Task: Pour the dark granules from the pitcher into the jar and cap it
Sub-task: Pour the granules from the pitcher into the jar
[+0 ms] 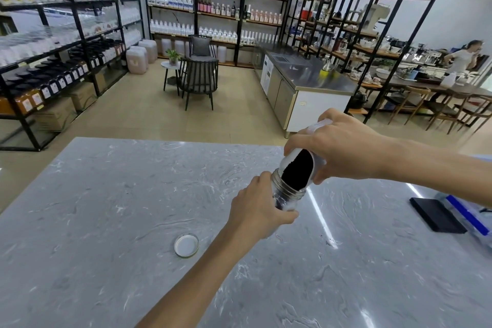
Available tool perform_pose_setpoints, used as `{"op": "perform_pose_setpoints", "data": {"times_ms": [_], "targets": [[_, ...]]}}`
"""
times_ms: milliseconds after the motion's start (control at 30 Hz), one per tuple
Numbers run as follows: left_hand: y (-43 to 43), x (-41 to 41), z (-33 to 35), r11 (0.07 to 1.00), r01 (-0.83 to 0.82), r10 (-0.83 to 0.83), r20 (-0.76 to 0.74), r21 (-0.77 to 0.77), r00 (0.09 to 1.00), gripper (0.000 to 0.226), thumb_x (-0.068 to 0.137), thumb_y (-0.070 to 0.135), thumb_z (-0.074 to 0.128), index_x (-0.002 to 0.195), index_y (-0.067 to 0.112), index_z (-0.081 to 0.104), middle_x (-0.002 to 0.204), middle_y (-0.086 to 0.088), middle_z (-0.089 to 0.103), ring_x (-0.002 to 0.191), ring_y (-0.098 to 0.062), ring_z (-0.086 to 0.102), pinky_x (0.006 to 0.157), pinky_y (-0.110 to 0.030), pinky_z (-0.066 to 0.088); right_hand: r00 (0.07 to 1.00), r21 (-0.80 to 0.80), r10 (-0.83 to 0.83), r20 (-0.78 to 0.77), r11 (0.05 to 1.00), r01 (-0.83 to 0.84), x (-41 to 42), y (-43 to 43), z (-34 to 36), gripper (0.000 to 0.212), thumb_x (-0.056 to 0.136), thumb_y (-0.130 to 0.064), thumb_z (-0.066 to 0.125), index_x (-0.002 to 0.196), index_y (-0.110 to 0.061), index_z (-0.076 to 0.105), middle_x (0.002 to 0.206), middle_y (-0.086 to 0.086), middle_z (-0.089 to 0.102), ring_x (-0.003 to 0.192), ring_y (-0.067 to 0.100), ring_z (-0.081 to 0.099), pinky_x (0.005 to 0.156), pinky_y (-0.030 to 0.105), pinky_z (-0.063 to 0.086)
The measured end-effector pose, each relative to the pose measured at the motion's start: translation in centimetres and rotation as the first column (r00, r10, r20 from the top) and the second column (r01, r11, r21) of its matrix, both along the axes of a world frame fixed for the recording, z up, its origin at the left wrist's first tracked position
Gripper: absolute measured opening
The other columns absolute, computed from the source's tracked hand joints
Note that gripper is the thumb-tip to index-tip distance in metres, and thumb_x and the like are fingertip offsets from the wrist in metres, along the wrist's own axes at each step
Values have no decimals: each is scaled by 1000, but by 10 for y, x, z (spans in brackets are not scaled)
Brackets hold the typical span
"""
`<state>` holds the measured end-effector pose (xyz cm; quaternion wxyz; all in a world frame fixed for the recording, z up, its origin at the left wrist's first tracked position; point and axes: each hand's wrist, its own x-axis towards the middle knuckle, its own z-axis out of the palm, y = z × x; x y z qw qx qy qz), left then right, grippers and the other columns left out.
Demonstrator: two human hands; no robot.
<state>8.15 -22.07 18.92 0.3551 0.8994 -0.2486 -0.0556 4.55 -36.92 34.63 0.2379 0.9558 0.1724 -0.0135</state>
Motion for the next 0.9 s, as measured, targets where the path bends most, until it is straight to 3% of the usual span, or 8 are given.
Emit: {"op": "perform_pose_setpoints", "data": {"times_ms": [900], "targets": [[-3, -1, 0, 1000, 8, -8, -3, -8, 1000, 74, 75, 58, 81, 130, 22, 48, 121, 0, 61, 106, -24, 63, 89, -40, 53, 998, -112, 61, 34, 992, -57, -1, 2, -4, 71, 73, -47, 81, 130, -40, 39, 123, -16, 64, 96, 18, 63, 101, 45, 37]]}}
